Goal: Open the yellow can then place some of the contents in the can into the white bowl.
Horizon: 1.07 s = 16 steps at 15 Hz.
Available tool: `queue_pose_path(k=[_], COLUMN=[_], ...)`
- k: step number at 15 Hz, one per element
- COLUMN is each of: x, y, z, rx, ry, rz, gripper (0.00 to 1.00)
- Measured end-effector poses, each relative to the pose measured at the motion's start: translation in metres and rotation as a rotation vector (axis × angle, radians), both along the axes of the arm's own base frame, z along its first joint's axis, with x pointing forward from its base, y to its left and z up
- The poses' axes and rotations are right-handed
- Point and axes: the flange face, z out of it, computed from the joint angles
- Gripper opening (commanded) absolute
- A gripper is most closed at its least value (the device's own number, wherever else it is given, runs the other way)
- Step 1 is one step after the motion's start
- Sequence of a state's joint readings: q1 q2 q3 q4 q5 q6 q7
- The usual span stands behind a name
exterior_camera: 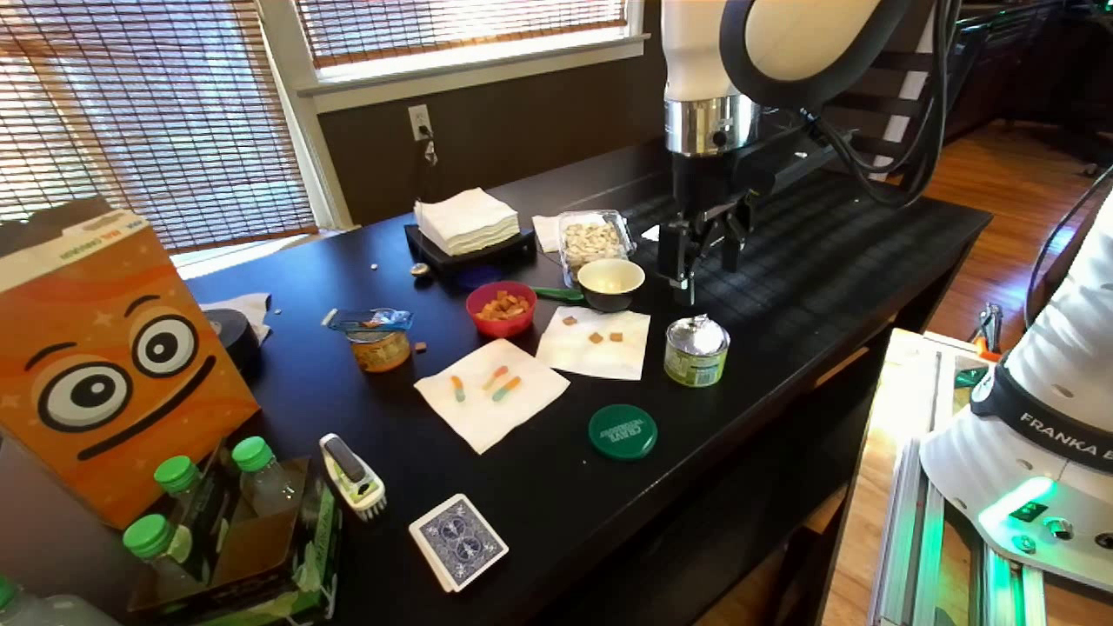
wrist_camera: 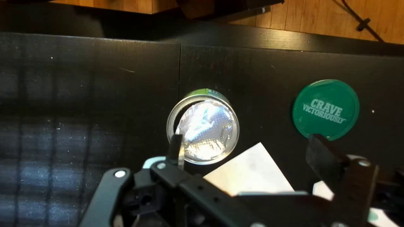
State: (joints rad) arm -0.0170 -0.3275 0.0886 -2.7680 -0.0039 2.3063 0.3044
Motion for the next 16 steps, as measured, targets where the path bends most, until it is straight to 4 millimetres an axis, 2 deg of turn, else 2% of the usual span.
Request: queue_pose_path(k=[7,12,13,14,16], x=[0.002,0.0,-0.001,-0.001,0.0], y=[-0.04,-0.045,-0.045,-0.045,-0.047], z=[-0.025,-0.061,-0.067,-0.073,-0.082], rx=[0.055,0.137,0.145,0.146,0.141], ry=[0.031,0.081,0.093,0.097,0.091], rz=[-0.093,-0.134,-0.139,-0.146,-0.153], gripper=[1.0,0.99,0.91,0.9,0.75])
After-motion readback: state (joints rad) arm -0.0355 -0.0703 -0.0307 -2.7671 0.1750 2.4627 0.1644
